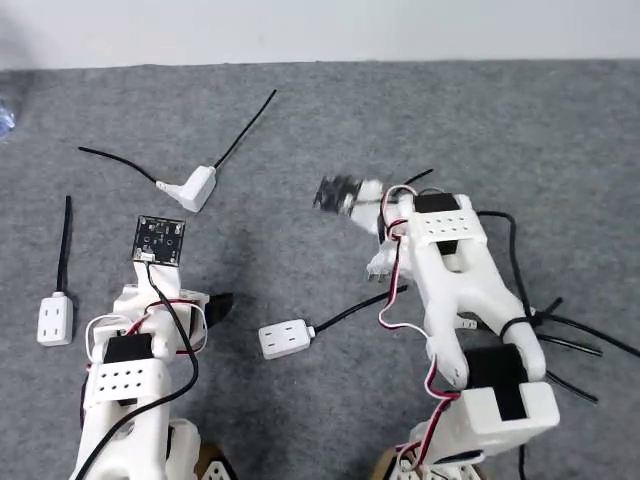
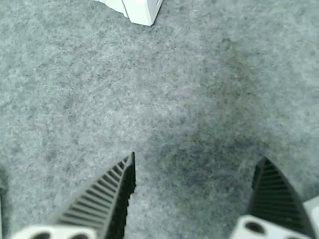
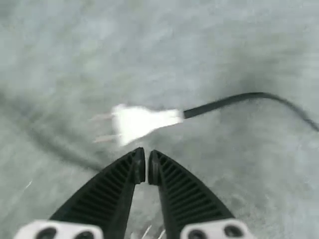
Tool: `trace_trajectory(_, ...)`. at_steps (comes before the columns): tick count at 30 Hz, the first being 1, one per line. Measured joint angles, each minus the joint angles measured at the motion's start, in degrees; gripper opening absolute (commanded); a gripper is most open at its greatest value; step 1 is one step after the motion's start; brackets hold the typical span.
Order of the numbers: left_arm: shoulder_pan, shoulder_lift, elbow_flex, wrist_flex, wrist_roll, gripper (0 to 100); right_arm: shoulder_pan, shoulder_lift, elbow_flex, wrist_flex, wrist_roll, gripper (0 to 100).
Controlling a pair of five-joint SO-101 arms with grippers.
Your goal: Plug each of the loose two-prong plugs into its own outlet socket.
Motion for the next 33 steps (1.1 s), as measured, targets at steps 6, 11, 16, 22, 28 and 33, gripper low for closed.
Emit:
trace_trajectory(6, 1.76, 0.00, 1.32, 0.00, 0.00, 35, 0.09, 1.41, 0.00, 3.60, 8.97, 20.8)
trace_trajectory(11, 1.67, 0.00, 1.32, 0.00, 0.00, 35, -0.09, 6.77, -0.18, -0.09, 9.85, 15.2)
trace_trajectory(16, 2.11, 0.00, 1.32, 0.00, 0.00, 35, -1.85, 10.29, -0.70, -3.60, 9.85, 10.8)
trace_trajectory(22, 2.02, 0.00, 1.32, 0.00, 0.00, 35, -5.54, 10.46, -2.73, -4.75, 5.19, 8.2)
trace_trajectory(28, 2.02, 0.00, 1.32, 0.00, 0.00, 35, -8.79, 10.46, -3.16, -5.19, 2.20, 8.2)
trace_trajectory(33, 2.02, 0.00, 1.32, 0.00, 0.00, 35, -12.57, 8.79, -3.16, -2.73, -0.44, 8.7)
